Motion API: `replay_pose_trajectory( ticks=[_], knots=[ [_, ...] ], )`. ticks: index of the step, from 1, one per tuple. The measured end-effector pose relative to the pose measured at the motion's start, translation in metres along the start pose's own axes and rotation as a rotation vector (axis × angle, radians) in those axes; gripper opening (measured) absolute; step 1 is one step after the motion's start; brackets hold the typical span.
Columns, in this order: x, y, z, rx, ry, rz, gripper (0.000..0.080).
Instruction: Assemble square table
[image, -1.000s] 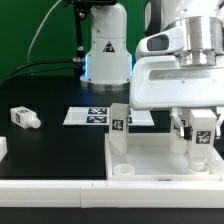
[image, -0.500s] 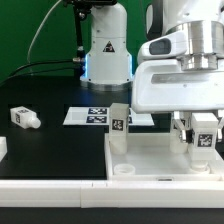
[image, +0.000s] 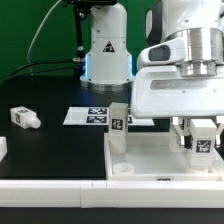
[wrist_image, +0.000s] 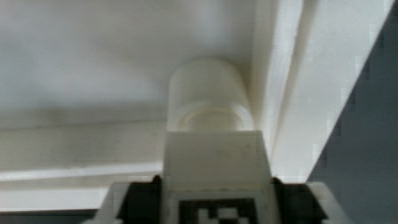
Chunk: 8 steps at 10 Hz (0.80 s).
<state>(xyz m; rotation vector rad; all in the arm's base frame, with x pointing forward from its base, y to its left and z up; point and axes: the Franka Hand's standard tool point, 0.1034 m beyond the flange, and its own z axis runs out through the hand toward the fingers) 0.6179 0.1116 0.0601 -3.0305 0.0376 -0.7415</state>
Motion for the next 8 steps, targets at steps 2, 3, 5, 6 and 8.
replay_pose_trajectory(
  ticks=[2, 3, 5, 6, 8],
  knots=[
    [0.001, 0.0, -0.001, 0.0, 0.0, -0.002, 0.0506],
    [0.008, 0.004, -0.007, -0.001, -0.039, -0.01, 0.0506],
    [0.027, 0.009, -0.025, 0.007, -0.103, 0.007, 0.0617],
    [0.025, 0.007, -0.023, 0.008, -0.199, 0.024, 0.0644],
    [0.019, 0.004, -0.01, -0.002, -0.301, 0.042, 0.0648]
  ],
)
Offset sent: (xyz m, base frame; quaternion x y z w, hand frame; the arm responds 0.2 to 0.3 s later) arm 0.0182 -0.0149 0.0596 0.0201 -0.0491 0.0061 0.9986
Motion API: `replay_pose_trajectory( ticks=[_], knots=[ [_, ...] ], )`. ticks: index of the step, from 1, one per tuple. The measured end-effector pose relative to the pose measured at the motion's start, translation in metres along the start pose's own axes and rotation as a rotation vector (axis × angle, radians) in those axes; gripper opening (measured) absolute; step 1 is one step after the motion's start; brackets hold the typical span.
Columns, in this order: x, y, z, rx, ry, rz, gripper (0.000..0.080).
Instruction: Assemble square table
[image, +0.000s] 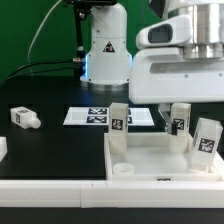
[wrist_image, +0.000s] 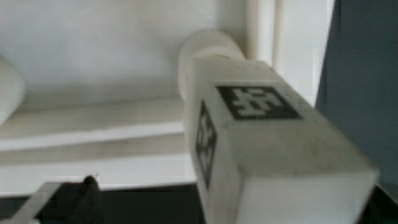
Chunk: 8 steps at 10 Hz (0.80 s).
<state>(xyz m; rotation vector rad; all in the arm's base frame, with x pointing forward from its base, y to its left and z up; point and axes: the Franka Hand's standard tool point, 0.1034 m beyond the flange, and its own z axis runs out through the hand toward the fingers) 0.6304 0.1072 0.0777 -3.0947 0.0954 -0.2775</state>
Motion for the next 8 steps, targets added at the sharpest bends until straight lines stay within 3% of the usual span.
replay_pose_trajectory(
  ticks=[2, 4, 5, 6, 7, 8],
  knots=[
    [-0.0065, 0.0002, 0.0051, -0.008, -0.109, 0.001, 0.0649],
    [-0.0055, 0.0008, 0.0054, -0.009, -0.103, 0.01, 0.0649],
    [-0.0055, 0.0009, 0.0054, -0.01, -0.103, 0.032, 0.0534],
    [-0.0056, 0.0007, 0.0055, -0.01, -0.103, 0.055, 0.0534],
    [-0.0057, 0.0003, 0.0055, -0.013, -0.103, 0.139, 0.0339],
    [-0.0057, 0.0003, 0.0056, -0.015, -0.103, 0.175, 0.0281]
  ],
)
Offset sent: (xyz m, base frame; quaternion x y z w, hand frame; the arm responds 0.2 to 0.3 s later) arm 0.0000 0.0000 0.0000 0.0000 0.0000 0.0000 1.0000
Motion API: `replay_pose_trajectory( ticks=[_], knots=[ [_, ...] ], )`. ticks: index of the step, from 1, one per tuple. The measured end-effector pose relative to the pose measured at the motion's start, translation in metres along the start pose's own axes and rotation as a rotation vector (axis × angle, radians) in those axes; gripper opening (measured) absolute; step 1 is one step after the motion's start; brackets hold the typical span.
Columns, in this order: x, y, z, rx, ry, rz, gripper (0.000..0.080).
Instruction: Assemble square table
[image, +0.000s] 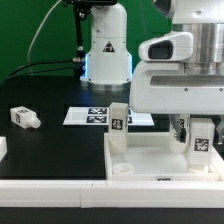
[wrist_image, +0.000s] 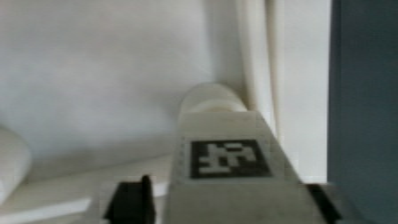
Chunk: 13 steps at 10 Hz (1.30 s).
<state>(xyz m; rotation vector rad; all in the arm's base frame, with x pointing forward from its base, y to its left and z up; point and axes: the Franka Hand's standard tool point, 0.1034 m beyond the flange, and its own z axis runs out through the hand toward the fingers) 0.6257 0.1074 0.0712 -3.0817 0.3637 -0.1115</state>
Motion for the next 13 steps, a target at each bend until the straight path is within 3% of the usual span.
replay_pose_trajectory(
  ticks=[3, 6, 7, 9, 11, 12, 13],
  knots=[
    [0.0, 0.0, 0.0, 0.0, -0.001, 0.198, 0.0281],
    [0.0, -0.002, 0.001, 0.007, -0.004, 0.728, 0.0281],
    [0.001, -0.003, 0.002, 0.035, -0.02, 0.949, 0.0281],
    [0.009, -0.004, 0.003, 0.085, -0.007, 1.142, 0.0282],
    [0.008, -0.006, 0.003, 0.083, -0.009, 1.137, 0.0282],
    [0.008, -0.007, 0.002, 0.079, -0.003, 1.063, 0.0495],
    [0.008, -0.011, -0.002, 0.076, 0.01, 0.952, 0.0619]
  ],
)
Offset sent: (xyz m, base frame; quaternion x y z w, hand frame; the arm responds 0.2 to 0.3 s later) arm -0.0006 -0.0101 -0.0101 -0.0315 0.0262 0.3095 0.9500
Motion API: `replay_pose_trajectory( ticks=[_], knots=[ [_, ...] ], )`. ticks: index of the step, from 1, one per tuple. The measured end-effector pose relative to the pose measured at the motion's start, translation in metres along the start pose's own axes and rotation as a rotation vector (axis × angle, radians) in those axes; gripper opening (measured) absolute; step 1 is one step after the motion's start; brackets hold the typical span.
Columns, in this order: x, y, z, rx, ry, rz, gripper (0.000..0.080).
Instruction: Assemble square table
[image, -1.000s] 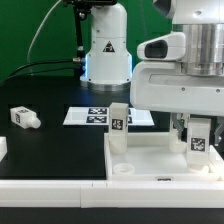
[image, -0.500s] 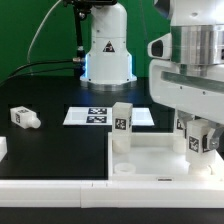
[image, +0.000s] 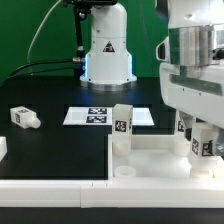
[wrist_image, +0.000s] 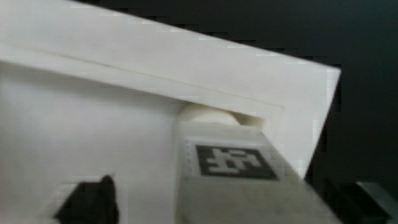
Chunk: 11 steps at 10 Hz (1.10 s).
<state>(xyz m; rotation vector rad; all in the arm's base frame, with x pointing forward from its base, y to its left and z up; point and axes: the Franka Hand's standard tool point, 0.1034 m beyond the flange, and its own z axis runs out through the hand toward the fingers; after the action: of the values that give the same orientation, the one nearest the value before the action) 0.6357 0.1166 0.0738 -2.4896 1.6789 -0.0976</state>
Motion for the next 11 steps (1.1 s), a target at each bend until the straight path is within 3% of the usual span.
replay_pose_trajectory(
  ticks=[3, 6, 8, 10, 11],
  knots=[
    [-0.011, -0.004, -0.006, 0.012, 0.013, -0.483, 0.0647],
    [-0.006, -0.002, -0.005, 0.004, 0.02, -0.727, 0.0649],
    [0.006, 0.0, -0.005, 0.004, 0.022, -1.104, 0.0649],
    [0.006, 0.0, -0.005, 0.005, 0.02, -1.111, 0.0649],
    [0.007, 0.0, -0.005, 0.005, 0.02, -1.11, 0.054]
  ],
)
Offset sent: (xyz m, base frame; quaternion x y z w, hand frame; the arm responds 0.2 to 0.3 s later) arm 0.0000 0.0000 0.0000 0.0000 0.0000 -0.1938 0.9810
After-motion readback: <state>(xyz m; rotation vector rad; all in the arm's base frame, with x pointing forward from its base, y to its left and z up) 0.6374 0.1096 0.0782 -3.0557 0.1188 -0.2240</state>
